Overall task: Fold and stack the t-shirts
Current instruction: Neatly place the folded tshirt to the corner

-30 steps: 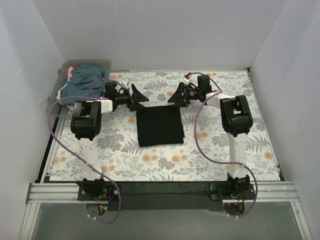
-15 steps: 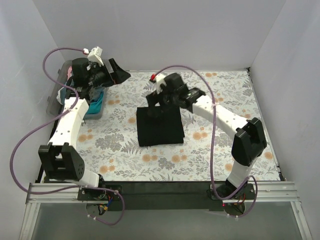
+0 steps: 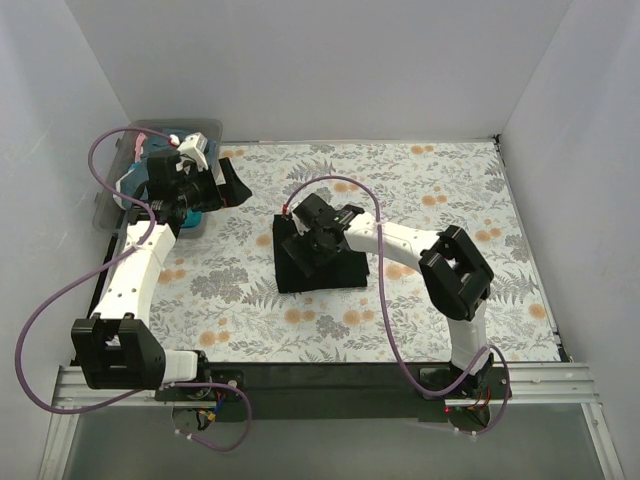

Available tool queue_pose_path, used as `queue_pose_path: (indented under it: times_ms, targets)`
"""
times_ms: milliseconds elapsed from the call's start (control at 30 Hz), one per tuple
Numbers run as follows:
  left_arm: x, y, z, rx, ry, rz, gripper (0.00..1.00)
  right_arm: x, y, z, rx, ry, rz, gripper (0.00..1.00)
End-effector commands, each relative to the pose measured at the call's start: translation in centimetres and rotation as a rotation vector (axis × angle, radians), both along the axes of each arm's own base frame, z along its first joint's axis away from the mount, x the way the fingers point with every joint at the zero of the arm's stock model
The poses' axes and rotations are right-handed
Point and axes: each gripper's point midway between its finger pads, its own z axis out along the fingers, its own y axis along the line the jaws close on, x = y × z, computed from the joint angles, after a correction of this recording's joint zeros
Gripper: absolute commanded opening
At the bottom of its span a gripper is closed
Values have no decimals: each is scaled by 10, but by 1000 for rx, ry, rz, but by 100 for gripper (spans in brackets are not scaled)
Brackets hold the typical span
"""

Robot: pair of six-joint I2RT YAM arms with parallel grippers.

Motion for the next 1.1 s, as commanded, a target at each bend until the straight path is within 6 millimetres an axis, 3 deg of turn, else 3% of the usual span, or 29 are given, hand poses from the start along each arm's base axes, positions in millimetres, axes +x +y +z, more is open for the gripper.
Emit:
queue_pose_path:
  times_ms: [0,100,300,333,500,600,633,800,833,1067]
  targets:
    - [-8,6,12,63,-58,-7,98,4,6,5,43,32,-24,98]
    - [-7,7,6,68,-45,-9,98,4,-2,-15,44,100,-41,98]
    - [-8,7,8,80,-48,-22,98,19,-52,-43,31,205,-90,98]
    - [-8,8,7,88,-48,-18,98,27,-68,-43,13,189,-91,98]
    - [-9,4,8,81,-52,-48,98,15,-134,-62,-56,261,-99,98]
    - [-8,3,6,80,-47,-53,98,18,-177,-64,-58,274,-145,98]
    - [-7,3,6,79,-46,-54,98,26,-199,-63,-72,266,-191,98]
    - [-6,1,5,72,-39,-63,98,39,-266,-68,-96,243,-192,98]
    - [-6,1,4,73,-38,-62,98,40,-287,-71,-102,251,-228,98]
    - [-5,2,0,75,-28,-63,98,47,-373,-81,-136,249,-259,98]
